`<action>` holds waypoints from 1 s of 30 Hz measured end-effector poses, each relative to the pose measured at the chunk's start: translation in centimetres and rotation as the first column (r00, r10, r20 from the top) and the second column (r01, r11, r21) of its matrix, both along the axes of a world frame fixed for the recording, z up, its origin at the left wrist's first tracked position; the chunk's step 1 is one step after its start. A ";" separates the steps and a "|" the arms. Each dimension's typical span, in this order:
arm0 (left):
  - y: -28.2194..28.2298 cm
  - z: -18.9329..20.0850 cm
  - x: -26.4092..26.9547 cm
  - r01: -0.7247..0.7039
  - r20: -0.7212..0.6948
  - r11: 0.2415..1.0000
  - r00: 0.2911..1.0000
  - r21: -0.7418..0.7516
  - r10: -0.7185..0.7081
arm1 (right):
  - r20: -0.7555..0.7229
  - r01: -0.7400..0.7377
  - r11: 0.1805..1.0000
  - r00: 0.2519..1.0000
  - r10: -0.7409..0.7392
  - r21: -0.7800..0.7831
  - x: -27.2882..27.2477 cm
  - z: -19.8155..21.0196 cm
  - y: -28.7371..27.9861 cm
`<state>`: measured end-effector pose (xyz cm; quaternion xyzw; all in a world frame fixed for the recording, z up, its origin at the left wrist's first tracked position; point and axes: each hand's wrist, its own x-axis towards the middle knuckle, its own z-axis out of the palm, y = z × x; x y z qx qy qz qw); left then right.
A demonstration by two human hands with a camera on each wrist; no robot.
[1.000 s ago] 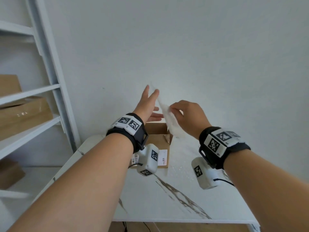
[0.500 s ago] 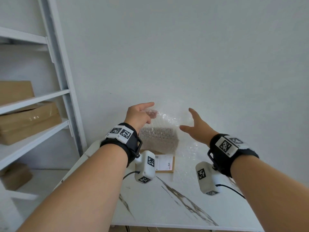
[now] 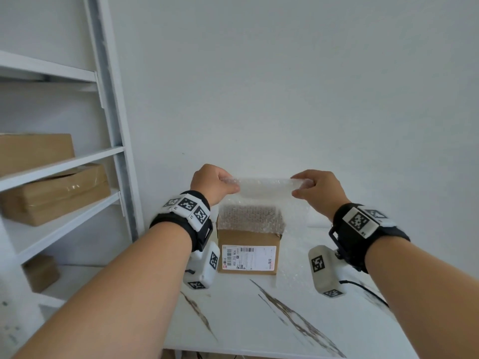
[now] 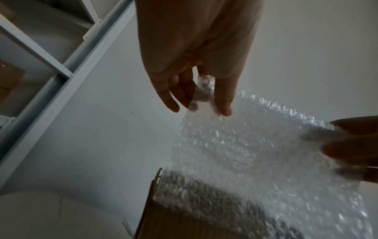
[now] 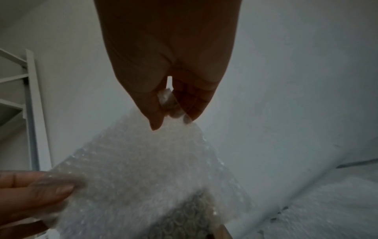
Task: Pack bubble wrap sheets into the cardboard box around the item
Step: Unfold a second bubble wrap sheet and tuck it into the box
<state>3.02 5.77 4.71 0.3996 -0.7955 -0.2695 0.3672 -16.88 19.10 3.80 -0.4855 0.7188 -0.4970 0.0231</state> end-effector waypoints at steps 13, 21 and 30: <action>1.2 1.4 -0.8 0.168 0.087 0.986 0.982 0.015 -0.169 | 0.037 -0.102 0.980 0.993 0.110 -0.171 3.1 4.0 -0.8; 0.3 0.9 0.6 0.355 -0.450 0.857 0.877 0.374 -0.167 | 0.589 -0.417 0.906 0.714 0.378 -0.075 2.9 2.5 -0.5; 1.0 0.0 0.6 0.403 -0.451 0.779 0.875 0.480 -0.175 | 0.544 -0.356 0.929 0.763 0.349 -0.098 3.1 1.6 -1.2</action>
